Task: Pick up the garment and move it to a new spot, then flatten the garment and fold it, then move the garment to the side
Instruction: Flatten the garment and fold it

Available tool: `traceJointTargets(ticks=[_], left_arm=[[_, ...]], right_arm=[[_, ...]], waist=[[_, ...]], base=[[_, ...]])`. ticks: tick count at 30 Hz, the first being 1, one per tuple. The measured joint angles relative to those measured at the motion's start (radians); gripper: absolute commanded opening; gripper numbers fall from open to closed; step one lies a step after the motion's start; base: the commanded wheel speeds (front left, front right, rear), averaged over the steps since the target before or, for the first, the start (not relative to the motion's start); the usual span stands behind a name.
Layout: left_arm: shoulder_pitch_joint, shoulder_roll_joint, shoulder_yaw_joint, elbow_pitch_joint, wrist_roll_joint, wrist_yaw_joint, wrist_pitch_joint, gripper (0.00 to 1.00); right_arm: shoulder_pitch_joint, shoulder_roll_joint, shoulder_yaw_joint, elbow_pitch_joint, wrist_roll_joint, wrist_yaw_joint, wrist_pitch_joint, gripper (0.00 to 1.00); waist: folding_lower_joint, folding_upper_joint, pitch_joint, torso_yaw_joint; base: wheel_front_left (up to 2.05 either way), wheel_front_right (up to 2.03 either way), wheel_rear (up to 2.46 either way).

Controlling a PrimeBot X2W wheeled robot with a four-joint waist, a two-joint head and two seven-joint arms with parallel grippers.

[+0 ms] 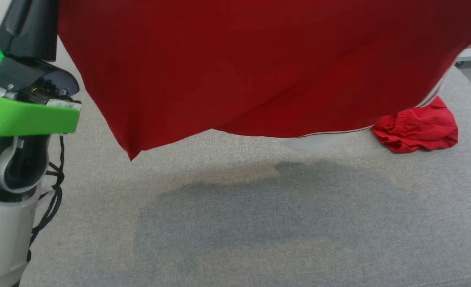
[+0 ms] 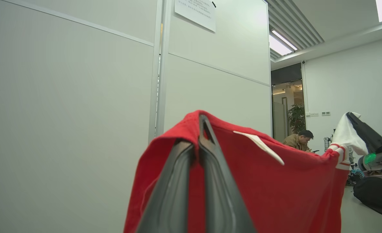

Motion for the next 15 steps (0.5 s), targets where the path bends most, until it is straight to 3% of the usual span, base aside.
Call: traceJointTargets(ticks=[7,11,15], left_arm=[[-0.034,0.015,0.076,-0.201,0.019,0.030,-0.012,0.00],[-0.011,0.042,0.047,-0.140,0.017,0.063,0.068,0.00],[0.043,0.030,0.055,-0.124,0.002,0.102,0.077,0.00]], right_arm=[[0.003,-0.002,-0.088,-0.171,0.016,0.000,-0.004,0.00],[0.078,-0.034,-0.035,-0.126,0.006,-0.011,0.022,0.00],[0.111,0.007,-0.014,-0.134,0.012,-0.010,0.025,0.00]], waist=[[0.0000,0.0000,-0.047,-0.022],[0.0000,0.0000,-0.055,-0.022],[0.0000,0.0000,-0.051,-0.014]], base=[[0.00,0.00,0.00],[0.00,0.00,0.00],[0.00,0.00,0.00]])
